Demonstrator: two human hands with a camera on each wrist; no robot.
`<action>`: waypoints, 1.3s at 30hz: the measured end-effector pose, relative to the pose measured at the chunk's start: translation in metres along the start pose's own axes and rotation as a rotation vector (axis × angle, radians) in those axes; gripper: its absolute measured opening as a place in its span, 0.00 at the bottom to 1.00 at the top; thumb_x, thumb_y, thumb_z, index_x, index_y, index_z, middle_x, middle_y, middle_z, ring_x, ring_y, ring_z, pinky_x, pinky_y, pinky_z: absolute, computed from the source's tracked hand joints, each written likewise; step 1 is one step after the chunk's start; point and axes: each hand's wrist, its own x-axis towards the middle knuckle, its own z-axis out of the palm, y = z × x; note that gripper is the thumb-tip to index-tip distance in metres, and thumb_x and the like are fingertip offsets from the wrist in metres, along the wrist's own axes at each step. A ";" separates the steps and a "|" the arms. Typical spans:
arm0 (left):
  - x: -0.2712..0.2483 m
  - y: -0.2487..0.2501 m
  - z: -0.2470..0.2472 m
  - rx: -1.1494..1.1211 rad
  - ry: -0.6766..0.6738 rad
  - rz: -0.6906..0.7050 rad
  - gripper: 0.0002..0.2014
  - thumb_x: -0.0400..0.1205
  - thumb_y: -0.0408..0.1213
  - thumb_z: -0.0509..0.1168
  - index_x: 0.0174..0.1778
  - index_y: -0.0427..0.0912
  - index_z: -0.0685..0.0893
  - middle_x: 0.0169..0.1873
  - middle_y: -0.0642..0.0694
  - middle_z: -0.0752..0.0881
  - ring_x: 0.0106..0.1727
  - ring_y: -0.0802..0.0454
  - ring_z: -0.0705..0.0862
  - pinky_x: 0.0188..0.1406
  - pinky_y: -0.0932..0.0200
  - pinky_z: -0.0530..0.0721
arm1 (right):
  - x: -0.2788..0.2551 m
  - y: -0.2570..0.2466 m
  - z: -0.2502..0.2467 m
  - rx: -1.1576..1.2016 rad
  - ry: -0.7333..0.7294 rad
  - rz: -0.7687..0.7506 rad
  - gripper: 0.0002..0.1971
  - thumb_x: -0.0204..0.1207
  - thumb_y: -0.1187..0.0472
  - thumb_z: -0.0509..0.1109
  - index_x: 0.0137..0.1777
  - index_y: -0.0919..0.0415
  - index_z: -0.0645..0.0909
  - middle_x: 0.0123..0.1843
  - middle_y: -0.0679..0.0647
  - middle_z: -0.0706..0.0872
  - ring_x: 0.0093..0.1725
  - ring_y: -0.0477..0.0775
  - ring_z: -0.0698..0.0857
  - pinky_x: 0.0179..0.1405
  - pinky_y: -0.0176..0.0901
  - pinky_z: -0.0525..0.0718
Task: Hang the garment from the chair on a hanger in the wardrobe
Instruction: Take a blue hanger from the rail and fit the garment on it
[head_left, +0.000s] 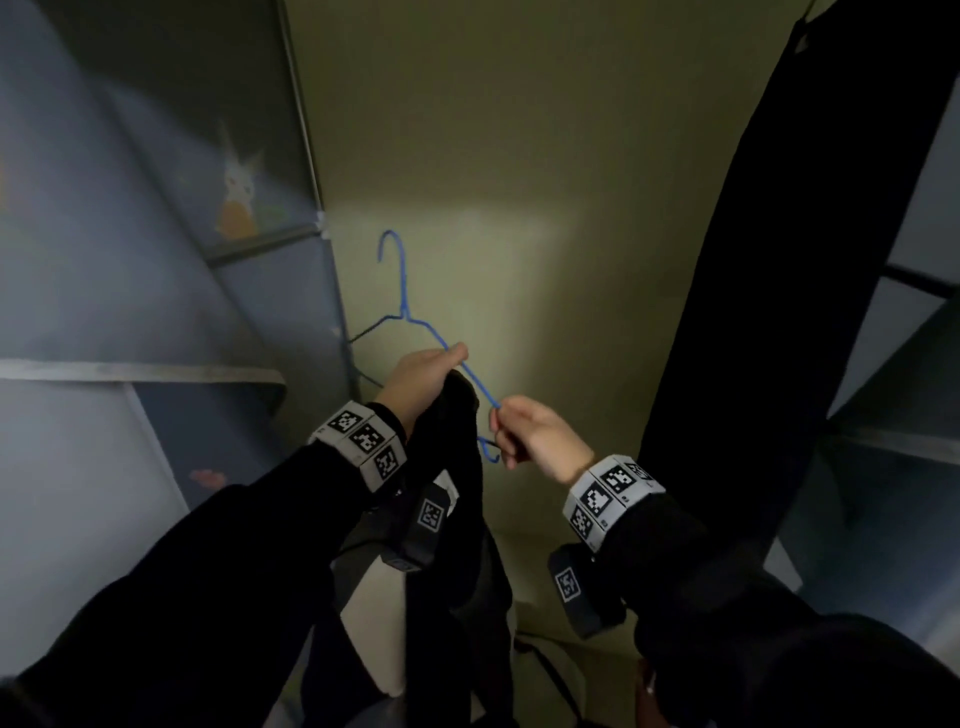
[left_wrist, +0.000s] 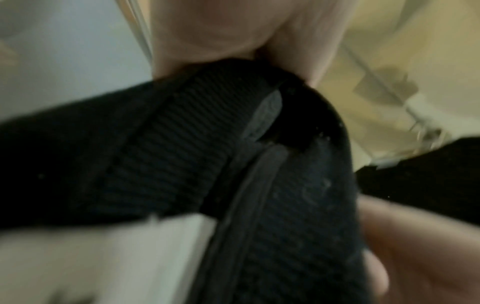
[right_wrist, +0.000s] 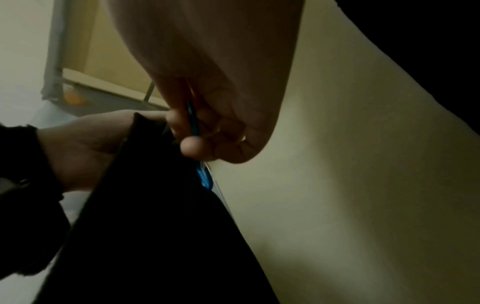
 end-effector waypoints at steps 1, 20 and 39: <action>-0.001 -0.005 0.000 0.008 0.011 0.006 0.09 0.74 0.46 0.67 0.39 0.45 0.86 0.26 0.48 0.80 0.35 0.47 0.77 0.42 0.57 0.75 | -0.002 0.000 0.004 -0.044 -0.044 0.044 0.17 0.84 0.65 0.51 0.33 0.57 0.70 0.22 0.50 0.73 0.13 0.38 0.72 0.18 0.28 0.70; -0.039 -0.041 0.024 0.317 -0.452 0.211 0.09 0.78 0.39 0.65 0.35 0.41 0.85 0.32 0.45 0.87 0.34 0.62 0.81 0.42 0.61 0.80 | 0.012 -0.063 0.013 0.127 0.198 0.068 0.18 0.67 0.41 0.73 0.35 0.56 0.75 0.22 0.50 0.70 0.21 0.50 0.74 0.23 0.35 0.74; -0.023 -0.047 -0.012 0.435 -0.321 0.175 0.19 0.72 0.15 0.55 0.46 0.41 0.82 0.26 0.64 0.87 0.31 0.78 0.82 0.37 0.84 0.74 | -0.022 -0.064 -0.060 0.616 0.631 0.026 0.21 0.80 0.52 0.51 0.23 0.51 0.59 0.10 0.44 0.58 0.10 0.43 0.53 0.12 0.25 0.51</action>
